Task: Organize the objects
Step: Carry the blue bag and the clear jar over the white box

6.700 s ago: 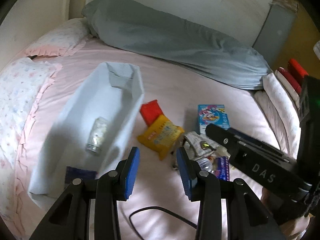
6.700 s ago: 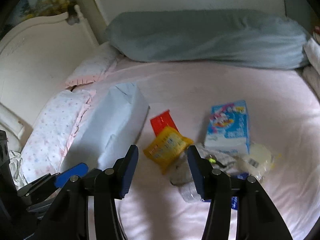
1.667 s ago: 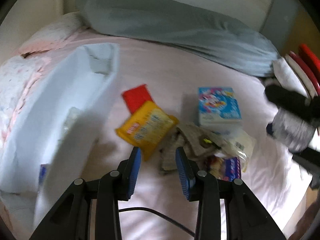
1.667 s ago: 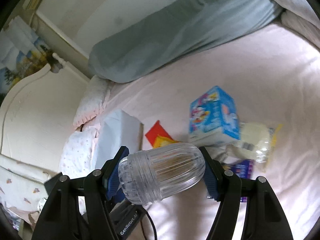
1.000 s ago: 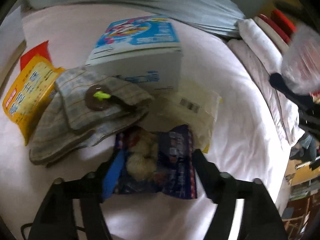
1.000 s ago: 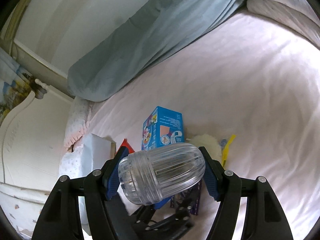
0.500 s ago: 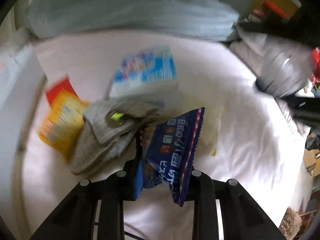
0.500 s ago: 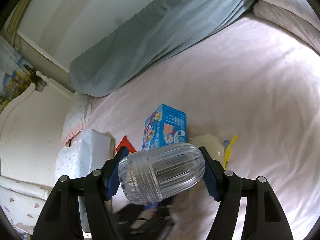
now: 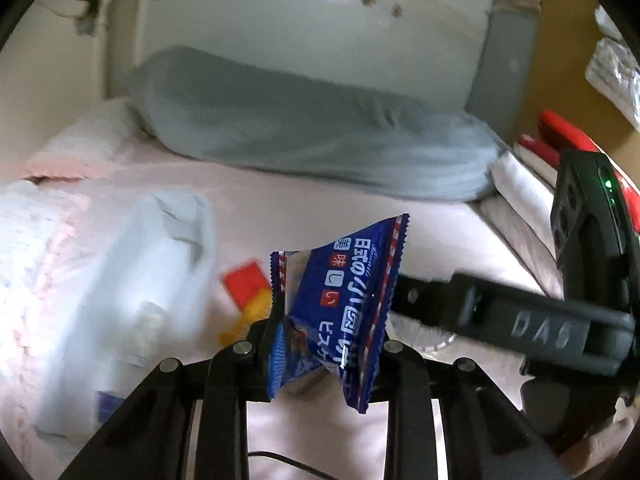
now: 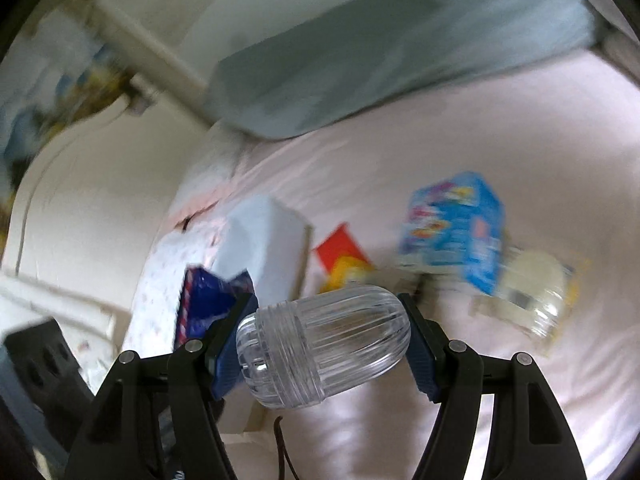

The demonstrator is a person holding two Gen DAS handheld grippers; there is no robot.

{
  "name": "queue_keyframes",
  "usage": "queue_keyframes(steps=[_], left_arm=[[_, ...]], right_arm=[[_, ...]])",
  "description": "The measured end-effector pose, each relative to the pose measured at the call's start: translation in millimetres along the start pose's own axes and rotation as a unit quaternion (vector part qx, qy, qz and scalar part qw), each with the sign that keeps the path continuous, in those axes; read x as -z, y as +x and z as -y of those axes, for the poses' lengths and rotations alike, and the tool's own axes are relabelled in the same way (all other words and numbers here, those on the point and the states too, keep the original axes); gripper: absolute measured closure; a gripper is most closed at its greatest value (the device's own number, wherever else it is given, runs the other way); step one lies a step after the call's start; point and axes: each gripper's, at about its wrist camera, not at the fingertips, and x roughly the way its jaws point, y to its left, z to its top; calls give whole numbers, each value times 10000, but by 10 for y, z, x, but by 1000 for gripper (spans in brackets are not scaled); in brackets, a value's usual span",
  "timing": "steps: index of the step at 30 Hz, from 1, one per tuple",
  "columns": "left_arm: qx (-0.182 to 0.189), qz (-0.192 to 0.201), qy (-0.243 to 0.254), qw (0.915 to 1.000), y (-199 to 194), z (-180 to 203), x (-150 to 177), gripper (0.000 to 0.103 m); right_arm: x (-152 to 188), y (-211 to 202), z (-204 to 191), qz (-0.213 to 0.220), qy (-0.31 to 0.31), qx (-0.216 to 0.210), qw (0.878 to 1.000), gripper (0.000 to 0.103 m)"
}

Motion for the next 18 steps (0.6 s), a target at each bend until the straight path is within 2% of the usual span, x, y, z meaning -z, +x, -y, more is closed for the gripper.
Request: queue_keyframes(steps=[4, 7, 9, 13, 18], left_arm=[[-199, 231, -445, 9985, -169, -406, -83, 77], [-291, 420, -731, 9960, -304, -644, -105, 77], [-349, 481, -892, 9942, -361, -766, -99, 77], [-388, 407, -1347, 9893, -444, -1096, -62, 77], [-343, 107, -2007, 9790, -395, -1511, 67, 77]], right_arm=[[2, 111, -402, 168, -674, 88, 9975, 34], [29, 133, -701, 258, -999, -194, 9945, 34], [41, 128, -847, 317, -1164, -191, 9925, 34], [61, 227, -1116, 261, -1396, -175, 9897, 34], [-33, 507, -1247, -122, -1142, -632, 9914, 34]])
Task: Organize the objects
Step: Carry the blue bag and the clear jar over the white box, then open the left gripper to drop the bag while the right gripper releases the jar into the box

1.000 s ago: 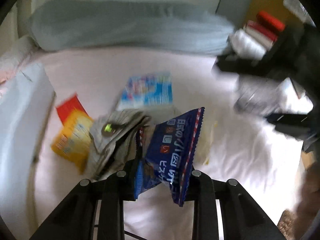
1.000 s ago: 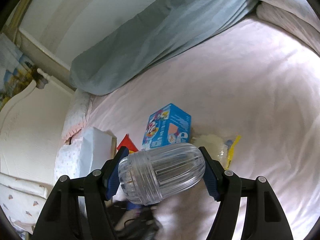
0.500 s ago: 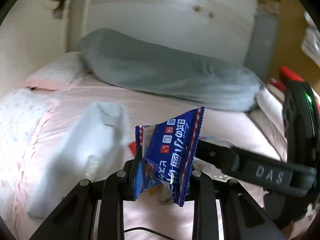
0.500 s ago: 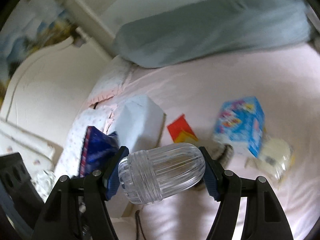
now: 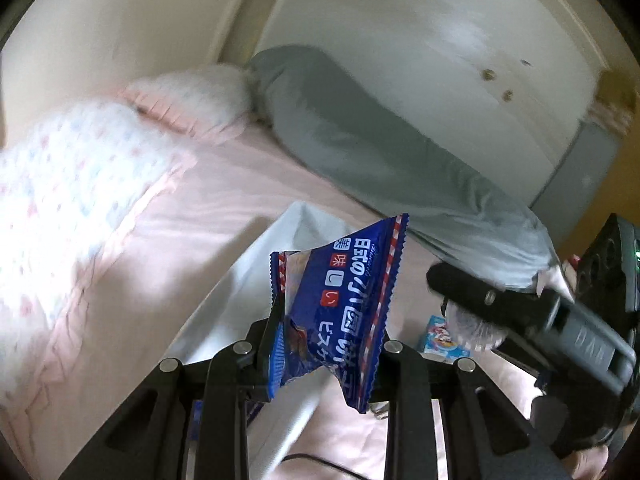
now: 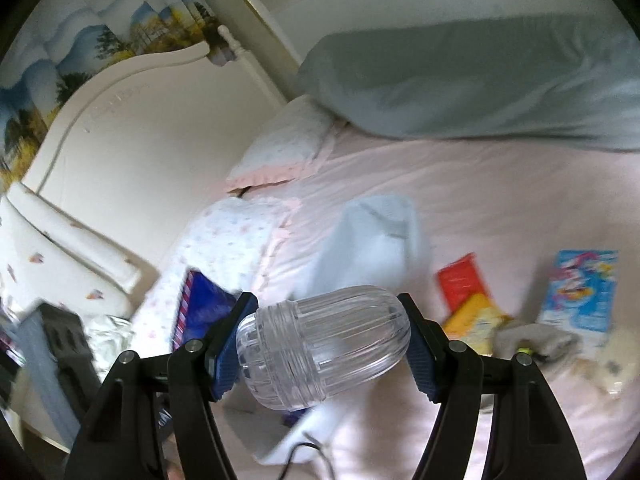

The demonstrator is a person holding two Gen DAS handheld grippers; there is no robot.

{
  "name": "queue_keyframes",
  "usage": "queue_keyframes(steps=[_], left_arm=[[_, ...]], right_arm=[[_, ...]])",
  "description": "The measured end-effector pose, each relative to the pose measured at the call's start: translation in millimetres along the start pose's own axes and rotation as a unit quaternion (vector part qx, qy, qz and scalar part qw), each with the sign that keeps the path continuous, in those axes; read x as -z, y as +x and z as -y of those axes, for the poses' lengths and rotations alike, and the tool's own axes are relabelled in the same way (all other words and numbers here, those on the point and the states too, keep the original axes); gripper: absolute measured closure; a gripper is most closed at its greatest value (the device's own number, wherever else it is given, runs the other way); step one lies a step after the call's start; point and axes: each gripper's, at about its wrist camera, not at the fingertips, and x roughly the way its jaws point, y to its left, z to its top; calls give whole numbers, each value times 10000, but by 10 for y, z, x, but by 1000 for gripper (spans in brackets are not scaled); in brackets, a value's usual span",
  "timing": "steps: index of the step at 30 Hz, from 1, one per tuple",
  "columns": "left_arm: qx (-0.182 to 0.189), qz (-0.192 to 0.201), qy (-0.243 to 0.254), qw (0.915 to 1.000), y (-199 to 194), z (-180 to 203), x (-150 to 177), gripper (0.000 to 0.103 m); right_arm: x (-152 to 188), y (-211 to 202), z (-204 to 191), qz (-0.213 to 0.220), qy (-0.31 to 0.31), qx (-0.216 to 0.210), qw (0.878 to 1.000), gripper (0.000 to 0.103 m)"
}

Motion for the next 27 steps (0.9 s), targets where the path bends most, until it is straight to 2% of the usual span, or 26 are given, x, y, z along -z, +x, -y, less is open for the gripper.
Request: queue_keyframes(steps=[2, 5, 6, 9, 13, 15, 18, 21, 24, 27], left_arm=[[-49, -267, -202, 9994, 83, -162, 10, 77], [-141, -868, -557, 9946, 294, -368, 85, 76], [-50, -1138, -721, 9909, 390, -440, 126, 77], [67, -1587, -1110, 9810, 578, -589, 232, 76], [-44, -2000, -1506, 9681, 736, -750, 341, 76], [-60, -2033, -1723, 9638, 747, -835, 368, 76], [-278, -2040, -1718, 9634, 756, -820, 387, 73], [-523, -2297, -1390, 9619, 845, -694, 409, 71], [-589, -2376, -1215, 9619, 880, -608, 426, 71], [-684, -2332, -1079, 9640, 872, -537, 432, 71]], right_arm=[[-35, 206, -69, -227, 87, -255, 9994, 34], [27, 478, -113, -632, 144, -520, 9965, 34], [79, 566, -118, -761, 160, -578, 9953, 34], [204, 778, -109, -1109, 246, -715, 9910, 34], [396, 1073, -146, -1501, 133, -741, 9858, 34], [474, 1175, -144, -1573, 86, -755, 9846, 34], [524, 1253, -136, -1529, 164, -943, 9836, 34], [522, 1274, -227, -1467, -66, -1077, 9833, 34], [522, 1327, -284, -1645, -259, -1021, 9807, 34], [509, 1403, -243, -2009, -404, -953, 9741, 34]])
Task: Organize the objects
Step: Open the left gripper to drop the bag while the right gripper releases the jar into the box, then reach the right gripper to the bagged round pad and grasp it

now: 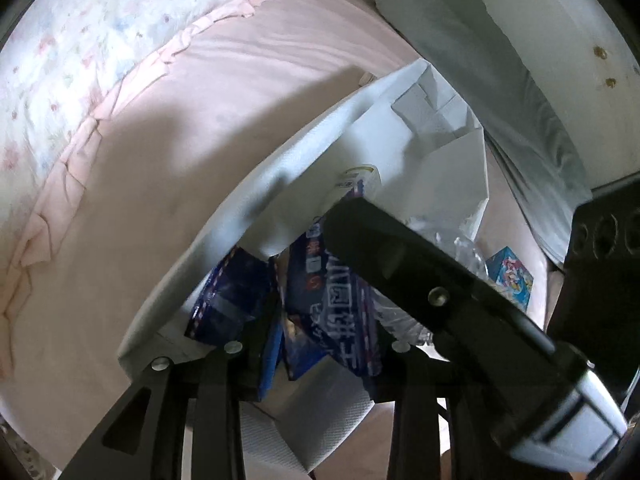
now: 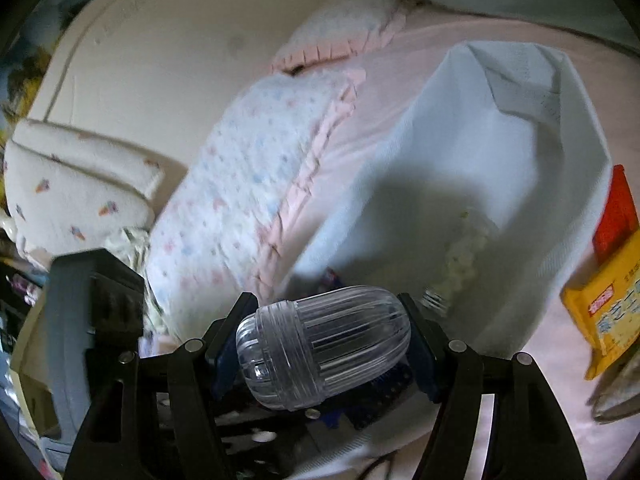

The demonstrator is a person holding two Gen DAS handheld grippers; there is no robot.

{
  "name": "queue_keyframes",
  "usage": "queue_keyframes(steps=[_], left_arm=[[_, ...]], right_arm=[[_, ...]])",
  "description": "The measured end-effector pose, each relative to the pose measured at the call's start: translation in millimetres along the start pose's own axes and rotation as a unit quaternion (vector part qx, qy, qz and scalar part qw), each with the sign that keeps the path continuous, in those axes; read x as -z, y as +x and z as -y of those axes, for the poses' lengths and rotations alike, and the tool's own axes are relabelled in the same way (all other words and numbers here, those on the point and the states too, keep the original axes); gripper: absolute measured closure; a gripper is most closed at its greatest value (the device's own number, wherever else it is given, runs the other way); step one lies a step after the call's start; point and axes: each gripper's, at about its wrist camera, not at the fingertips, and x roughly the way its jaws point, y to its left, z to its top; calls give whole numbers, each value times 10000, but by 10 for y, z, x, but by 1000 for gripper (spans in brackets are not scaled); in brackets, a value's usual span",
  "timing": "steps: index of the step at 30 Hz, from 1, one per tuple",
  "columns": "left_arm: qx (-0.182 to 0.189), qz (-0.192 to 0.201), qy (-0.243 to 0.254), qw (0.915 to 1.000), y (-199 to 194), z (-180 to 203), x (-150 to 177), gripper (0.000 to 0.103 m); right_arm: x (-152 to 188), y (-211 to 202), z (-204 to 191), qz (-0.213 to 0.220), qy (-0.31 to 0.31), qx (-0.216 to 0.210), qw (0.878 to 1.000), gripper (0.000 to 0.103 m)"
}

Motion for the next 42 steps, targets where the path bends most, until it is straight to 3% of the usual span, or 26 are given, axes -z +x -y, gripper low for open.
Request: queue_keyframes(steps=[3, 7, 10, 16, 20, 23, 28, 31, 36, 40, 42], left_arm=[[-287, 155, 246, 9992, -38, 109, 9, 67], [-299, 323, 405, 9982, -122, 117, -5, 65], [-251, 405, 413, 9980, -158, 102, -29, 64], [-590, 592, 441, 9955, -249, 98, -46, 64], [-554, 696, 435, 9951, -309, 79, -37, 64], [-528, 888, 509, 9933, -365, 123, -17, 64], [-259, 1189, 1337, 9835, -441, 577, 162, 64], [-168, 1369, 1784, 9742, -430, 892, 295, 64], [-51, 1619, 2606, 9518, -336, 1436, 549, 64], [-180, 1571, 3101, 9375, -201, 1750, 817, 64], [-249, 1515, 3271, 9324, -116, 1862, 913, 64]], right_arm=[[-1, -42, 88, 114, 177, -161, 9996, 34], [2, -108, 210, 536, 712, -413, 9952, 33], [-17, -112, 236, 557, 843, -479, 9937, 32], [-29, -177, 334, 596, 1216, -606, 9889, 32], [15, -314, 407, 607, 1335, -630, 9872, 32], [55, -490, 397, 675, 1182, -300, 9902, 32], [201, -937, 324, 1129, 743, 560, 9892, 32], [341, -1236, 326, 1468, 737, 1065, 9806, 32], [560, -1681, 437, 1936, 897, 1311, 9681, 32], [858, -1927, 631, 2014, 1166, 1651, 9584, 32], [1045, -2055, 791, 2135, 1428, 1901, 9476, 32]])
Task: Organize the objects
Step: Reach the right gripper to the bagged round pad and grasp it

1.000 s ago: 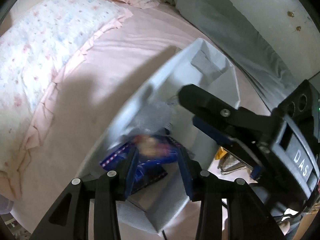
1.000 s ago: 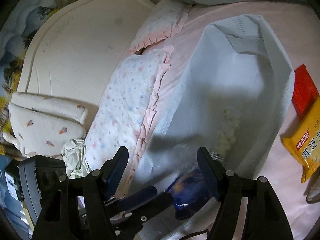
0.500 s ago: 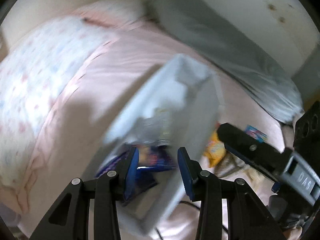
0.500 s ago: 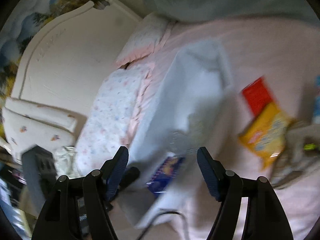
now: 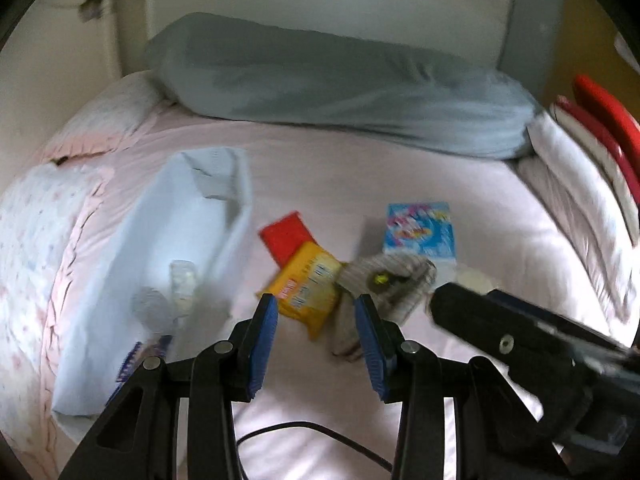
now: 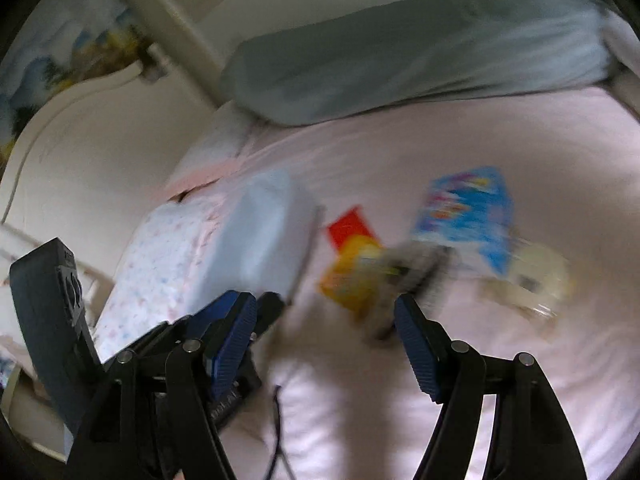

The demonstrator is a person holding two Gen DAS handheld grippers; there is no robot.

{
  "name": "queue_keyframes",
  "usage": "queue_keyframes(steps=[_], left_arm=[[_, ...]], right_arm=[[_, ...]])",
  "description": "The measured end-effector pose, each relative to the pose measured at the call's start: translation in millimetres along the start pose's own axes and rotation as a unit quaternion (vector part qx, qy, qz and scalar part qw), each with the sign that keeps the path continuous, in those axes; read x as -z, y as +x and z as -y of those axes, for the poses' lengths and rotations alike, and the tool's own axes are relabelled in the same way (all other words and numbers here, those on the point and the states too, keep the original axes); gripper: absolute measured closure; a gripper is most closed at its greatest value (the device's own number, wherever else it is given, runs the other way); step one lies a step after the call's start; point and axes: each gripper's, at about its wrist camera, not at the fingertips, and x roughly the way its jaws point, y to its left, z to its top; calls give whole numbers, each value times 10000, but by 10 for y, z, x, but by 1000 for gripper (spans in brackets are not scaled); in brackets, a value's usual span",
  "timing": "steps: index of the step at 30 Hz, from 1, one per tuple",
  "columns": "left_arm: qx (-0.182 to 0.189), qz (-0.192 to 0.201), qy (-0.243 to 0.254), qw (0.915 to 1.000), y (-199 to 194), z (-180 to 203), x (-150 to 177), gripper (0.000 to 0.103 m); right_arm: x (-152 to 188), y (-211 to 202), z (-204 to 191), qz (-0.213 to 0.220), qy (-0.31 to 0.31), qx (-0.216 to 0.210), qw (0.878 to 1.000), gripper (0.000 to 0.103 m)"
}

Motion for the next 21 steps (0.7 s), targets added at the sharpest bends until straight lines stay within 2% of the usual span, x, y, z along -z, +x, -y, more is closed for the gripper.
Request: queue_keyframes(steps=[3, 8, 15, 21], left_arm=[[29, 12, 30, 10000, 33, 91, 33, 64], [24, 14, -92, 10000, 36, 107, 75, 64], [-6, 64, -234, 9997, 90, 47, 60, 64], [65, 12, -474, 9989, 165, -2, 53, 64]], right_arm=[[-71, 22, 164, 49, 145, 384, 9991, 32], [-159, 117, 141, 271, -28, 431, 9987, 32], [-158, 237, -42, 146, -552, 485, 9972, 32], [-165, 285, 101, -105, -306, 559, 9979, 32]])
